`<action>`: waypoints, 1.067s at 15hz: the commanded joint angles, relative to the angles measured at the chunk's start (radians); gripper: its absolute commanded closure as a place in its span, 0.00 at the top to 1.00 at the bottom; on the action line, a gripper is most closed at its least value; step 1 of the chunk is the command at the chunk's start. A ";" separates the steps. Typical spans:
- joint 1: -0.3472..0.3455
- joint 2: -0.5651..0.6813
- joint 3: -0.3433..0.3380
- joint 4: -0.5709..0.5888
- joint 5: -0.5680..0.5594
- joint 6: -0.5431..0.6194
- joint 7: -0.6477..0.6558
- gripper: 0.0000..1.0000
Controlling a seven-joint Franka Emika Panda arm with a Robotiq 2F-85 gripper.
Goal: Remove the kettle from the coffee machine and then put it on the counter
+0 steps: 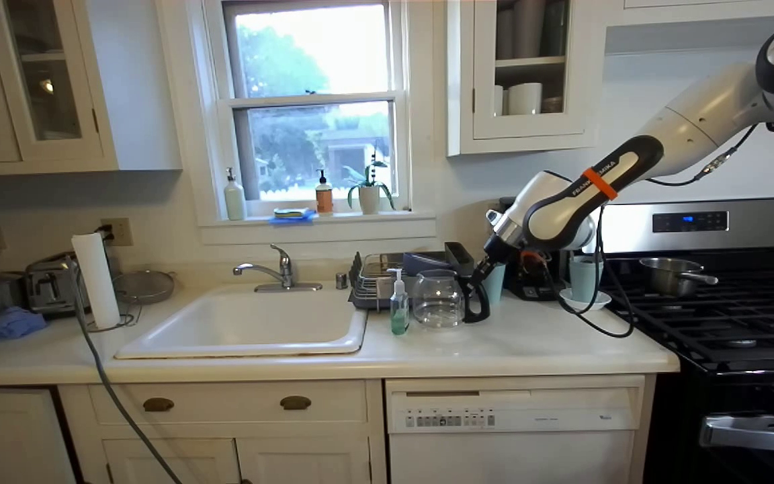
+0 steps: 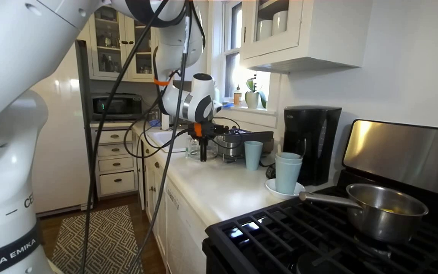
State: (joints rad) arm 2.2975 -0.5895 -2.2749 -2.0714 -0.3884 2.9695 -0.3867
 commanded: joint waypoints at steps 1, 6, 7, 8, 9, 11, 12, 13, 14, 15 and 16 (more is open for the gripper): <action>0.016 -0.034 -0.008 0.051 -0.048 -0.011 0.036 0.08; 0.016 -0.049 -0.007 0.062 -0.051 -0.022 0.033 0.08; 0.016 -0.053 -0.007 0.063 -0.051 -0.025 0.032 0.08; 0.017 -0.055 -0.007 0.065 -0.053 -0.027 0.033 0.08; 0.019 -0.058 -0.009 0.069 -0.054 -0.030 0.033 0.08; 0.023 -0.062 -0.013 0.074 -0.058 -0.037 0.035 0.08; 0.025 -0.064 -0.015 0.076 -0.060 -0.040 0.035 0.08; 0.026 -0.067 -0.017 0.079 -0.063 -0.042 0.036 0.08; 0.026 -0.069 -0.016 0.080 -0.066 -0.042 0.036 0.08; 0.027 -0.069 -0.017 0.083 -0.069 -0.044 0.036 0.08; 0.028 -0.069 -0.017 0.084 -0.071 -0.046 0.037 0.08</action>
State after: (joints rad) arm 2.3098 -0.6260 -2.2841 -2.0383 -0.4146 2.9361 -0.3857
